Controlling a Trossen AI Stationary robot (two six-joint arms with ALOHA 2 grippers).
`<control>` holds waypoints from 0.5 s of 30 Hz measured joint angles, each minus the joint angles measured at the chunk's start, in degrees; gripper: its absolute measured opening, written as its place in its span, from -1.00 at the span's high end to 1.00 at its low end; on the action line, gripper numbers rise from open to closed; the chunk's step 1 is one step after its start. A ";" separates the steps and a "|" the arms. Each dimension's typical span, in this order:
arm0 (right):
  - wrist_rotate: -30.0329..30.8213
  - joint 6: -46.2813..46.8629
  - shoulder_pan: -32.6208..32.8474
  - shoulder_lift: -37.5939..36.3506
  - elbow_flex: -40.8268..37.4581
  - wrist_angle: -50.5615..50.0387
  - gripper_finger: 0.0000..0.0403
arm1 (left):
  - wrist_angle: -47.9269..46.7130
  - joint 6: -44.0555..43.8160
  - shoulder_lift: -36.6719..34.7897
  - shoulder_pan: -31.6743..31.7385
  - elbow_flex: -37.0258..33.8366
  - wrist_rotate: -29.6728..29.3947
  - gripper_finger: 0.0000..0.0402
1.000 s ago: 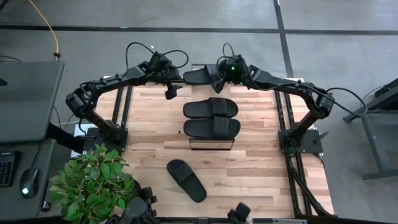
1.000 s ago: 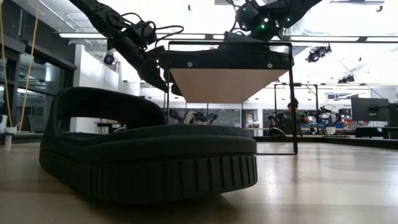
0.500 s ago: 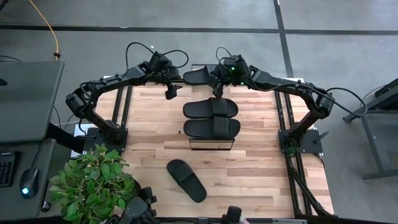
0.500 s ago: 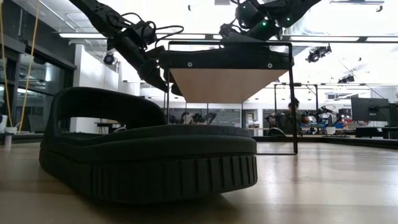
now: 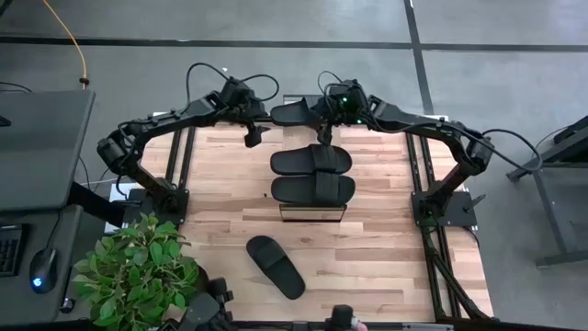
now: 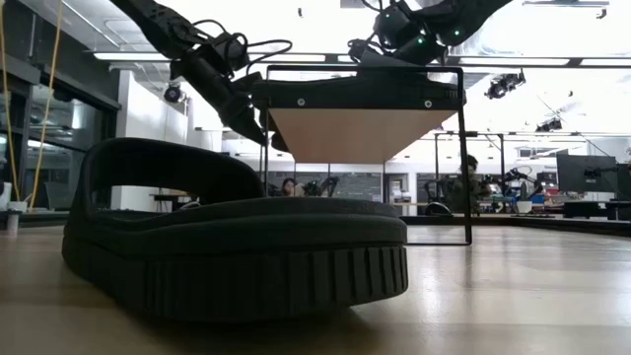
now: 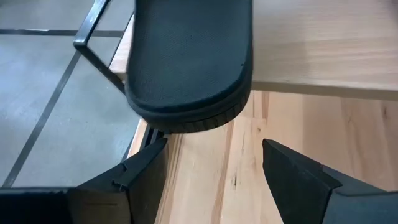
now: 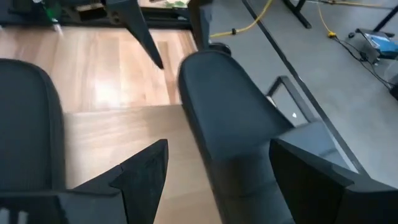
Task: Pick and place slides into the shelf
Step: Put the black slipper on the shelf
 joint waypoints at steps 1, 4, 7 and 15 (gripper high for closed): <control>-0.25 0.00 0.08 0.11 -0.02 0.16 -0.34 | 0.14 0.01 0.01 -0.35 0.00 -0.05 -0.20; -1.15 0.24 0.13 0.93 0.00 1.06 -0.34 | 0.54 0.07 -0.01 -1.33 0.00 -0.15 -0.20; -1.44 0.66 0.11 1.81 0.32 0.98 -0.34 | 0.96 0.09 -0.01 -2.36 0.00 -1.00 -0.20; 4.69 2.15 0.57 6.45 12.16 -11.57 -0.34 | 1.23 0.15 -0.01 -3.31 0.02 -5.48 -0.20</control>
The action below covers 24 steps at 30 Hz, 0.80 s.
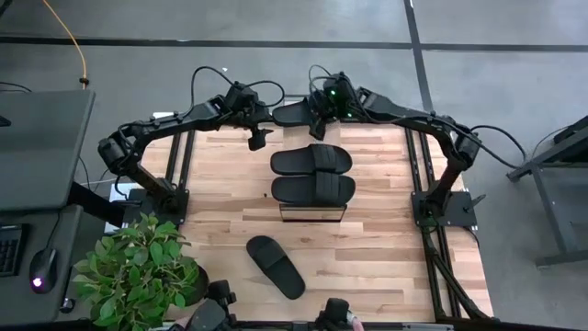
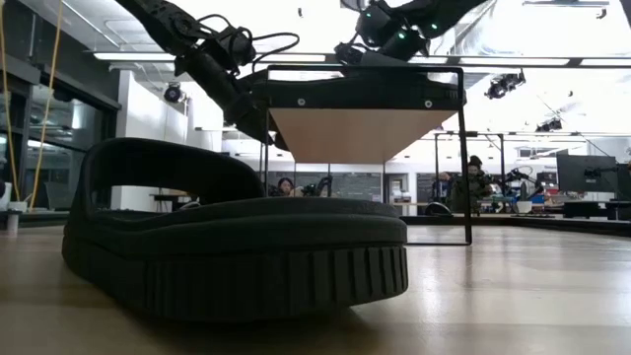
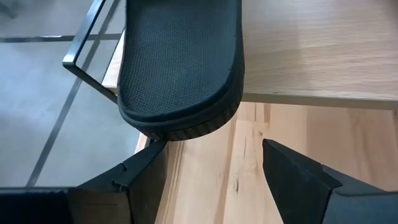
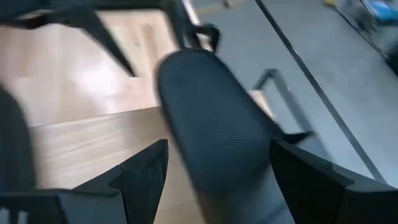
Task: Pick and place slides into the shelf
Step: Put the black slipper on the shelf
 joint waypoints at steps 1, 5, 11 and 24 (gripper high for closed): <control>1.66 0.51 0.23 0.83 2.06 -2.20 -0.34 | 0.00 -0.02 0.00 0.01 0.00 -0.04 -0.20; 7.35 2.17 0.93 5.22 9.78 -12.03 -0.34 | 0.13 0.11 0.00 0.04 0.00 -0.65 -0.20; 12.08 4.20 1.29 10.40 17.50 -19.97 -0.34 | 0.09 0.11 -0.02 0.03 0.00 -0.65 -0.20; 29.30 5.54 2.16 10.55 21.23 -21.99 -0.34 | -2.67 0.11 -0.02 0.03 0.00 -1.04 -0.20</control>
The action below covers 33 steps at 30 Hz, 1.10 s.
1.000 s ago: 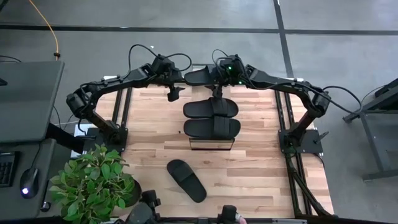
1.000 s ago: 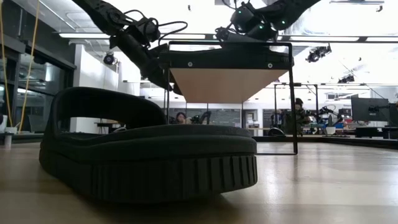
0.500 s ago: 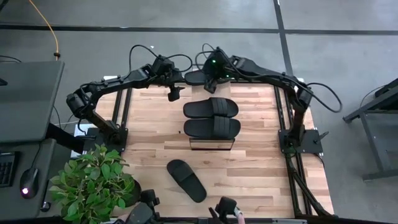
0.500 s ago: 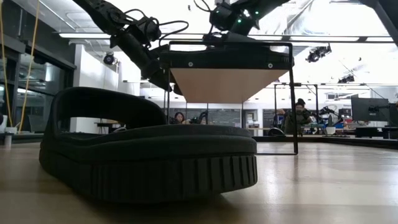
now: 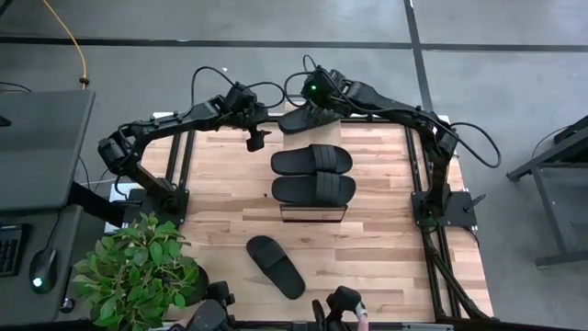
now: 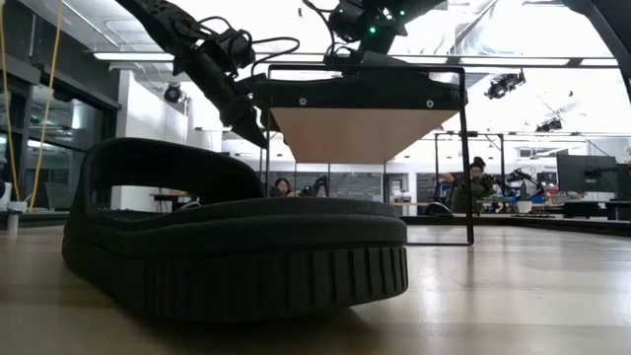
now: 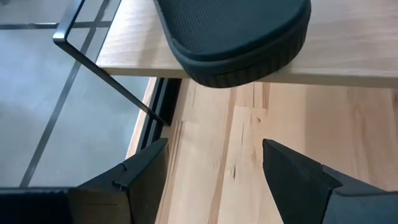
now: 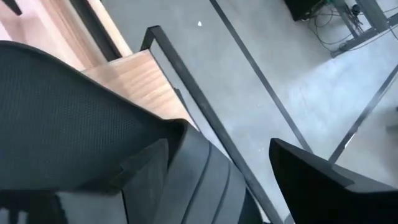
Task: Pick and place slides into the shelf
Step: Put the black slipper on the shelf
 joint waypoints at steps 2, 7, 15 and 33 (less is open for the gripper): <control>-0.09 0.03 0.04 0.00 -0.01 -0.61 -0.34 | -0.13 0.00 0.00 0.00 0.00 -0.02 -0.20; -2.70 -0.24 0.11 0.00 -0.18 -0.51 -0.34 | -0.18 -0.01 0.00 0.00 0.00 0.00 -0.20; -23.60 -6.15 1.58 0.00 -0.23 -0.24 -0.34 | -0.64 -0.01 0.00 0.01 0.00 0.00 -0.20; -20.91 -10.20 4.98 0.97 -0.27 -1.55 -0.34 | -0.59 -0.02 0.00 0.00 0.00 0.00 -0.20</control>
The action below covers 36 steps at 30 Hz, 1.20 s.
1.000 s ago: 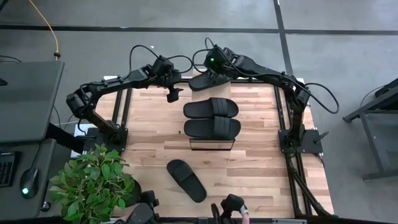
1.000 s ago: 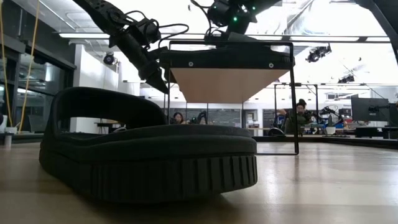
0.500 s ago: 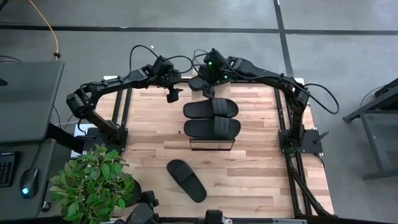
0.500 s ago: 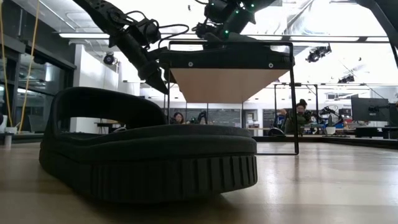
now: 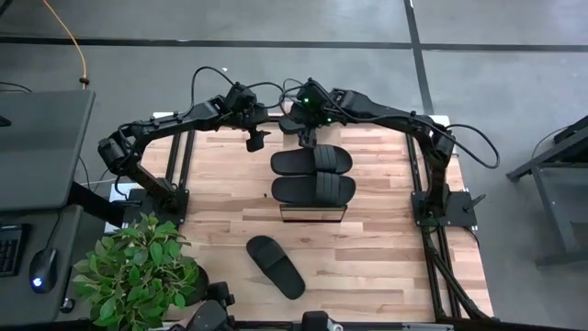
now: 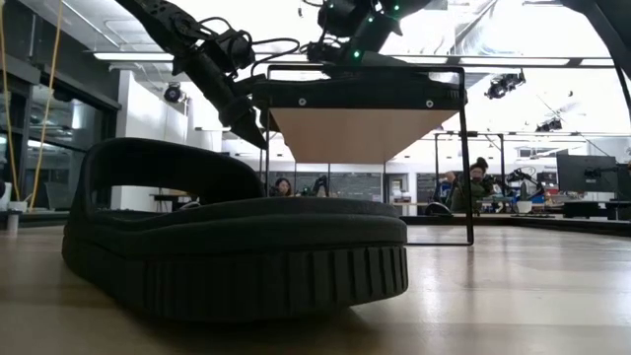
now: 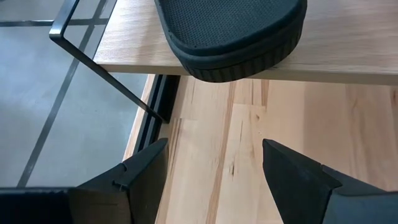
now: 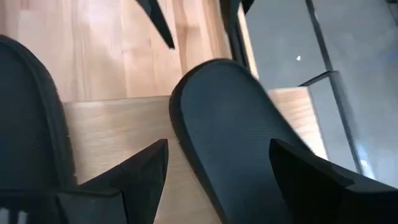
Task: Pick and place slides into the shelf
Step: Put the black slipper on the shelf
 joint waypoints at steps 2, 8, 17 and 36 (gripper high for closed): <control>-0.24 -0.33 0.02 0.78 -0.02 0.00 -0.34 | 0.00 0.00 0.00 0.00 0.00 0.00 -0.20; 0.07 -0.48 0.17 1.74 -0.02 0.24 -0.34 | 0.00 0.00 0.00 0.00 0.00 0.01 -0.20; 6.13 -1.45 0.22 1.74 -0.02 2.41 -0.34 | 0.00 -0.02 0.00 0.00 0.00 0.01 -0.20; 0.41 -1.92 0.15 1.74 -0.02 2.91 -0.34 | -1.11 -0.07 0.00 0.00 0.00 0.02 -0.20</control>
